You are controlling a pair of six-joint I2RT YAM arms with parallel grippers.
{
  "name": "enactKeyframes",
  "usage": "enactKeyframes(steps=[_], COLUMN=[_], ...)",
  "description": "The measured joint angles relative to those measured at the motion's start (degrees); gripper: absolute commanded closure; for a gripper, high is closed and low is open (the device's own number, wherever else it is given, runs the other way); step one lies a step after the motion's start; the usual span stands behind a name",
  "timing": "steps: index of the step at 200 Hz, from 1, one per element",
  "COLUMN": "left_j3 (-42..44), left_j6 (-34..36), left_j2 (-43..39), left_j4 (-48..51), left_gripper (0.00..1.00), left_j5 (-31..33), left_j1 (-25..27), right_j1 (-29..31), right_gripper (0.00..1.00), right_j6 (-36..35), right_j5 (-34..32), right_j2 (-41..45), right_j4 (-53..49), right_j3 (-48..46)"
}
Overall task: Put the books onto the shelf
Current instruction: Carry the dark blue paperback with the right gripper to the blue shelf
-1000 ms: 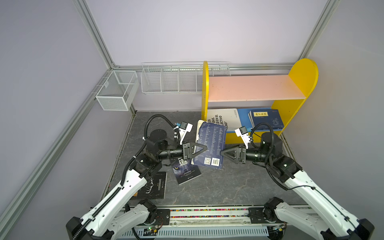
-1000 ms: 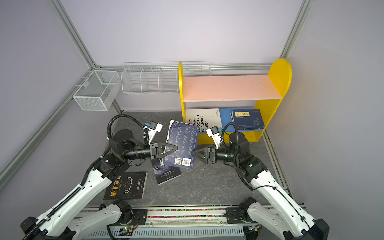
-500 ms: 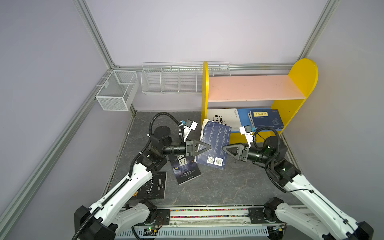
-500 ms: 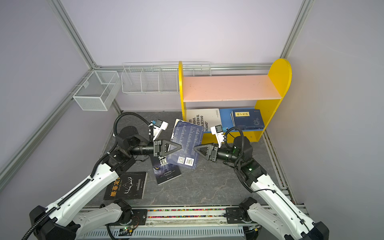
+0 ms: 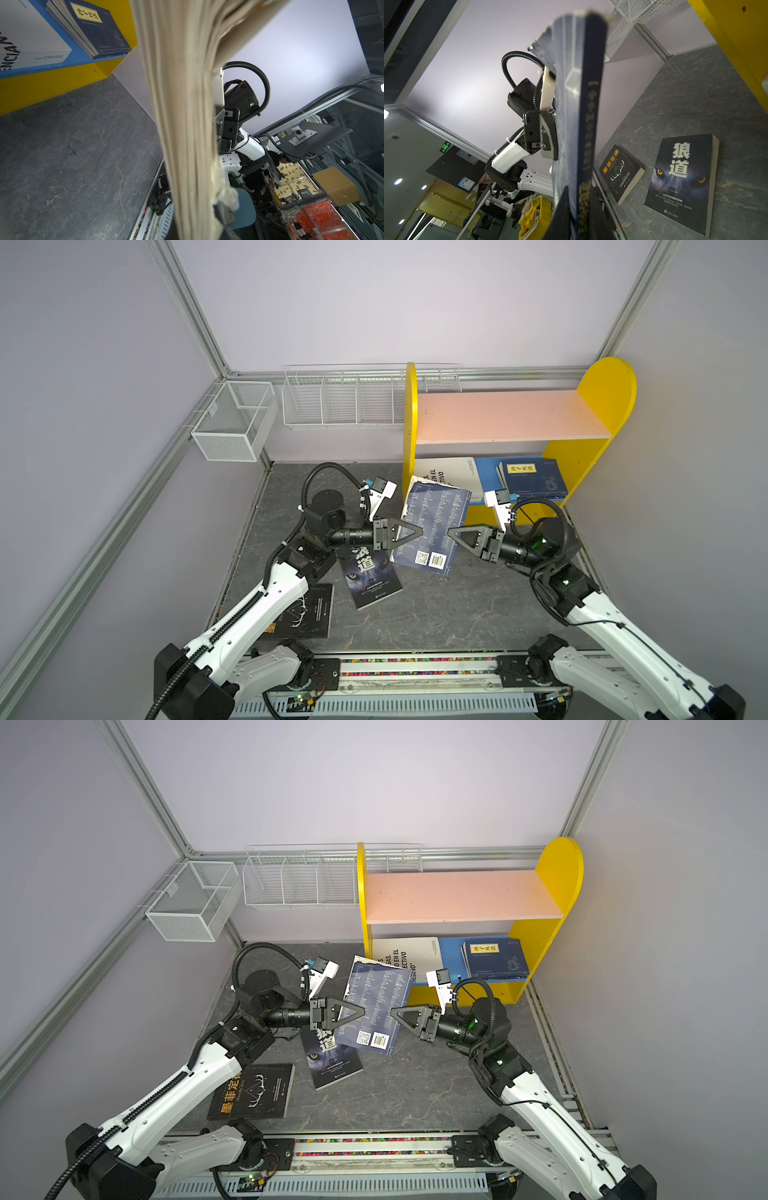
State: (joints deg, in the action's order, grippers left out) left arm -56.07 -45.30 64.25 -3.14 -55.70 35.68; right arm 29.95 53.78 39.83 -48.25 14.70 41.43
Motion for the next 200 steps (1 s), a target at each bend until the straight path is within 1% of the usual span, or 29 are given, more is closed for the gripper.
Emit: enactKeyframes(steps=[6,16,22,26,36,45,56,69,93,116,140,169,200], left_j3=[-0.11,-0.35,-0.46,-0.66,-1.25,-2.21,-3.52,-4.92,-7.26,-7.63,-7.02,-4.61,-2.58], left_j6=[0.15,0.13,0.11,0.79,0.70,1.99,2.40,3.63,5.70,6.78,6.97,6.80,6.62], left_j2=[0.33,0.90,1.33,1.62,2.29,2.91,3.32,3.39,3.10,1.77,0.15,-1.79,-2.12], left_j4=[-0.02,0.15,0.09,0.37,1.05,2.51,4.28,6.21,9.33,12.22,13.14,13.20,13.64], left_gripper=[0.80,0.71,0.61,0.57,0.51,0.44,0.42,0.35,0.31,0.27,0.24,0.24,0.23], left_j5=[0.22,1.40,2.27,2.91,4.66,6.73,9.51,12.68,18.51,24.39,28.06,30.29,31.65], left_j1=[0.02,0.26,0.31,0.33,0.33,0.33,0.33,0.33,0.26,0.20,-0.04,-0.07,-0.07], right_j1=[-0.02,-0.04,-0.02,-0.04,-0.20,-0.44,-1.01,-1.92,-4.59,-7.37,-11.21,-18.12,-25.29], right_gripper=[0.87,0.87,0.88,0.88,0.91,0.94,0.94,0.94,0.94,0.94,0.94,0.94,0.94], right_j6=[-0.11,-0.48,-0.68,-0.74,-1.07,-1.09,-1.05,-0.59,1.25,2.93,3.98,5.40,7.08], right_j5=[-0.37,-1.18,-1.73,-2.19,-3.63,-5.05,-6.86,-9.07,-14.62,-19.67,-23.80,-25.42,-25.00], right_j2=[0.33,1.03,1.66,2.10,3.50,4.92,6.62,8.39,10.23,10.84,12.15,12.46,9.35], right_j4=[-0.74,-2.21,-3.43,-4.28,-6.67,-8.76,-11.13,-13.46,-17.73,-21.70,-24.17,-24.61,-22.71], right_j3=[-0.02,-0.02,-0.04,-0.09,-0.44,-0.98,-1.86,-2.86,-4.92,-6.16,-6.29,-4.72,-0.76])
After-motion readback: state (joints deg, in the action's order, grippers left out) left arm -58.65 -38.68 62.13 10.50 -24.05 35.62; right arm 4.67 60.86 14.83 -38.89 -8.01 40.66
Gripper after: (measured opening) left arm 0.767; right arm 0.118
